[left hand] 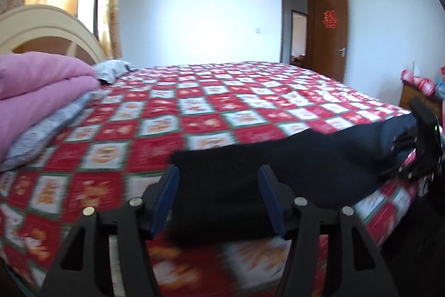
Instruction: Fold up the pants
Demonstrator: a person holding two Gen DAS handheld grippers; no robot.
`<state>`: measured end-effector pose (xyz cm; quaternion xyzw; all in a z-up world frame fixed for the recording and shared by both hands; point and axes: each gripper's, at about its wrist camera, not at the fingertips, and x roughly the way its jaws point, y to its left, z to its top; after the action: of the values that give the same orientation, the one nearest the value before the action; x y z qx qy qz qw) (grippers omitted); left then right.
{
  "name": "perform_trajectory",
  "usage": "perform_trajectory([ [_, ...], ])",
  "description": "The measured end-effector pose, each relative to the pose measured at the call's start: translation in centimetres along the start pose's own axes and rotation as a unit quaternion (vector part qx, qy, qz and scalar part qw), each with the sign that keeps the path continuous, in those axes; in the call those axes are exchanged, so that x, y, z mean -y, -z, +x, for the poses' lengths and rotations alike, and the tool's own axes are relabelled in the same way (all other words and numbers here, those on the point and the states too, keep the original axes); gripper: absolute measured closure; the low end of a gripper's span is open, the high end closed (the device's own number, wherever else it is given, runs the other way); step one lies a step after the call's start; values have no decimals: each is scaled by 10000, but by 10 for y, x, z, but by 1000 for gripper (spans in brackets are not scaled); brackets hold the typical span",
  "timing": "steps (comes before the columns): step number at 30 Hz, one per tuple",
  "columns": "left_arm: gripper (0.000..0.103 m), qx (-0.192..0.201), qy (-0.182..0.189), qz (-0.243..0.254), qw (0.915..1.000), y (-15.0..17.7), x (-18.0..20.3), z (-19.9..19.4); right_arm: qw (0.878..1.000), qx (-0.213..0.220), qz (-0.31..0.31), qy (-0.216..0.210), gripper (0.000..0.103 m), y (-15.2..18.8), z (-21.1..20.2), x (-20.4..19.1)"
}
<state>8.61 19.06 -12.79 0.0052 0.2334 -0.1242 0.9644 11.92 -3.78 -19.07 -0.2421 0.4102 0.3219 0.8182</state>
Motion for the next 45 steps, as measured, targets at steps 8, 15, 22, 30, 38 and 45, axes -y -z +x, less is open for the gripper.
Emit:
perform_trajectory([
  [8, 38, -362, 903, 304, 9948, -23, 93, 49, 9889, 417, 1426, 28, 66, 46, -59, 54],
  [15, 38, -742, 1470, 408, 9855, -26, 172, 83, 9570, 518, 2801, 551, 66, 110, -101, 110],
  [22, 38, -1118, 1636, 1039, 9747, -20, 254, 104, 8877, 710, 4438, 1003, 66, 171, -128, 161],
  [30, 38, -1372, 1909, 1396, 9619, -17, 300, 116, 8343, 808, 5279, 1368, 66, 210, -147, 186],
  [38, 37, -1719, 1436, 1731, 9591, -3, 322, 131, 8122, 892, 5564, 1513, 66, 217, -152, 196],
  [45, 35, -1723, 1407, 1649, 9609, -1, 322, 133, 7866, 1334, 5874, 1354, 71, 222, -147, 207],
])
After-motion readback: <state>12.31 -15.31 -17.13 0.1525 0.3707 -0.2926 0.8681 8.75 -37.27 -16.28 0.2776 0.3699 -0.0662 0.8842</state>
